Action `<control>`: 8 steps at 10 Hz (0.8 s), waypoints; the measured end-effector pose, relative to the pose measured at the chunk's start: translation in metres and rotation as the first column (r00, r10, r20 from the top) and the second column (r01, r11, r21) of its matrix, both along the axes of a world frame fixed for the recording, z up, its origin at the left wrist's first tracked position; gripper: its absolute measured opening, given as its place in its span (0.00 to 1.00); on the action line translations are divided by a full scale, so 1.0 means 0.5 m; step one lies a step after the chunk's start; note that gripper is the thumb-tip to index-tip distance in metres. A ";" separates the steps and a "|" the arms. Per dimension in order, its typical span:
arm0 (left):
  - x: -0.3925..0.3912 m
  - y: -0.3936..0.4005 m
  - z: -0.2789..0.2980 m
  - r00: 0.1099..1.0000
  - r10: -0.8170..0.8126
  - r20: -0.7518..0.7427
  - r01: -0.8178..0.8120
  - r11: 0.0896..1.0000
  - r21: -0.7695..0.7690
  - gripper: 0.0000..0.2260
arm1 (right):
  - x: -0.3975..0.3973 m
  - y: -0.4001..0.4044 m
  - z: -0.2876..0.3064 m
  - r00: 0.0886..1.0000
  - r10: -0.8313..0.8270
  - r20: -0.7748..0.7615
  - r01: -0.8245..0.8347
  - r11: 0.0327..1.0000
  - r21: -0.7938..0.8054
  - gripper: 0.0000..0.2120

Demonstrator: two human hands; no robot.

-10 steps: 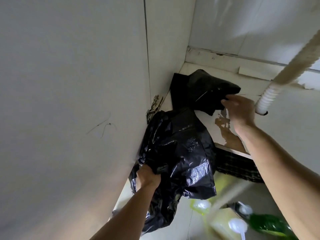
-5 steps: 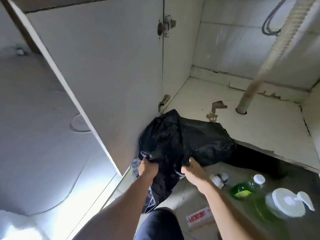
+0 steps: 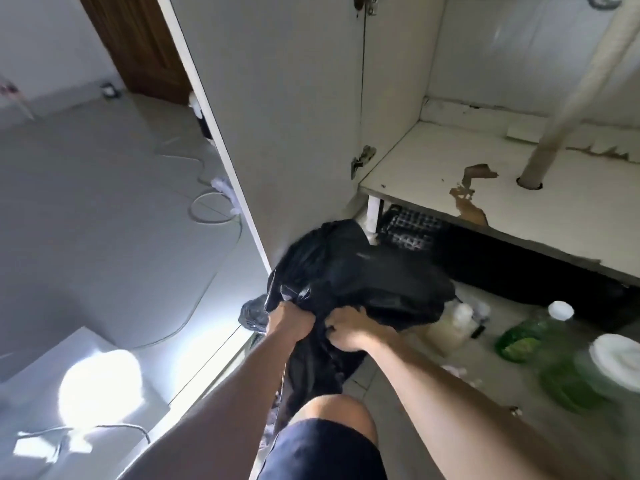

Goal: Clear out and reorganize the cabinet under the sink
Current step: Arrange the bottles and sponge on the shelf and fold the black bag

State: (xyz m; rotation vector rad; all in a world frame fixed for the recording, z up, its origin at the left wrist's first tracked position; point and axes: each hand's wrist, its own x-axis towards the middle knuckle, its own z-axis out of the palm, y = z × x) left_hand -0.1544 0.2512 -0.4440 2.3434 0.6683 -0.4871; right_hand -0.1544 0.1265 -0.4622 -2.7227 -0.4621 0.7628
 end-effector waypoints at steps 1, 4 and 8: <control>-0.017 0.034 -0.041 0.995 -0.041 -0.092 0.040 0.999 -0.012 0.20 | -0.027 0.027 -0.096 0.984 0.158 -0.081 -0.168 0.978 -0.126 0.17; -0.009 0.028 -0.048 0.816 -0.419 -0.399 0.543 0.792 0.278 0.25 | -0.073 -0.080 -0.116 0.992 -0.067 -0.103 0.076 0.993 0.090 0.23; -0.016 -0.449 0.141 0.538 -0.838 -0.096 0.812 0.483 0.328 0.08 | -0.206 -0.515 0.058 0.756 -0.654 0.013 0.596 0.696 0.401 0.06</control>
